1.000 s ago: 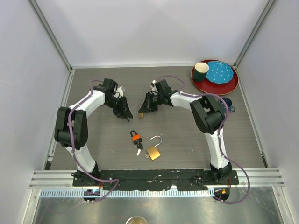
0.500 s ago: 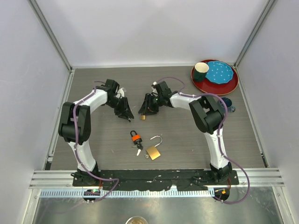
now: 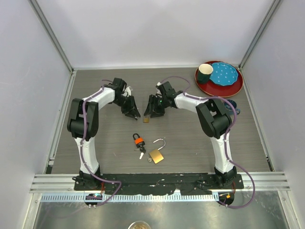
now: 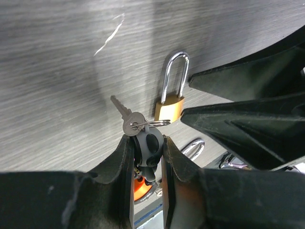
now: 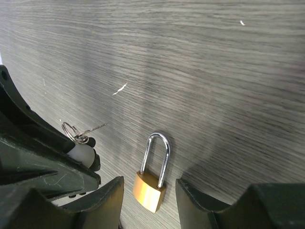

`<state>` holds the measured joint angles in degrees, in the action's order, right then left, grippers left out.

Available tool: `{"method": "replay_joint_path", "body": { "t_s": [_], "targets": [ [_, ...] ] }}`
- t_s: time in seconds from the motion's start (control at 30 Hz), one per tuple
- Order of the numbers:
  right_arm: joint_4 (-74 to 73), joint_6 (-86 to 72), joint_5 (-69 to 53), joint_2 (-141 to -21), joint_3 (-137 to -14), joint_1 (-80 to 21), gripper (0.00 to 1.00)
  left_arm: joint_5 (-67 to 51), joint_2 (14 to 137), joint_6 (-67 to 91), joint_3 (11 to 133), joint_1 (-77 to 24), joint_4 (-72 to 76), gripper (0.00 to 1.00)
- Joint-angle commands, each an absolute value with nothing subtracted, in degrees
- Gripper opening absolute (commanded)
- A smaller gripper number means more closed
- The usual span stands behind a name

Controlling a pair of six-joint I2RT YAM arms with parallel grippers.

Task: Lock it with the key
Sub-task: Place the lock at the center of the board, then place the key at the center of the board.

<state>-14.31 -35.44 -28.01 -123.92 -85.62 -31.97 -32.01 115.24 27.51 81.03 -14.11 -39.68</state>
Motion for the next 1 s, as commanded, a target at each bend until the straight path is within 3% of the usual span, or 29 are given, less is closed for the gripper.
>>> {"method": "replay_joint_path", "body": {
  "t_s": [0.0, 0.17, 0.37, 0.67, 0.97],
  "targets": [
    [-18.02, -32.34, -23.12, -121.11, -87.1, -31.99, 0.54, -31.64, 117.5, 27.25, 85.59, -15.47, -39.11, 0.02],
    [-19.42, -31.82, -22.68, -119.36, -88.15, -31.99, 0.54, -30.5, 119.62, 26.1, 86.75, -16.35, -39.73, 0.07],
    [-22.41, -28.66, -19.87, -114.97, -87.28, -31.99, 0.63, -26.99, 119.88, 25.84, 87.19, -17.05, -40.78, 0.37],
    [-23.91, -25.75, -18.54, -107.23, -80.42, -31.99, 0.74, -21.45, 114.7, 25.05, 86.23, -17.05, -41.66, 0.65],
    [-24.87, -25.31, -18.72, -103.63, -79.45, -31.99, 0.81, -25.04, 104.34, 28.91, 80.95, -16.35, -34.47, 0.77]
  ]
}}
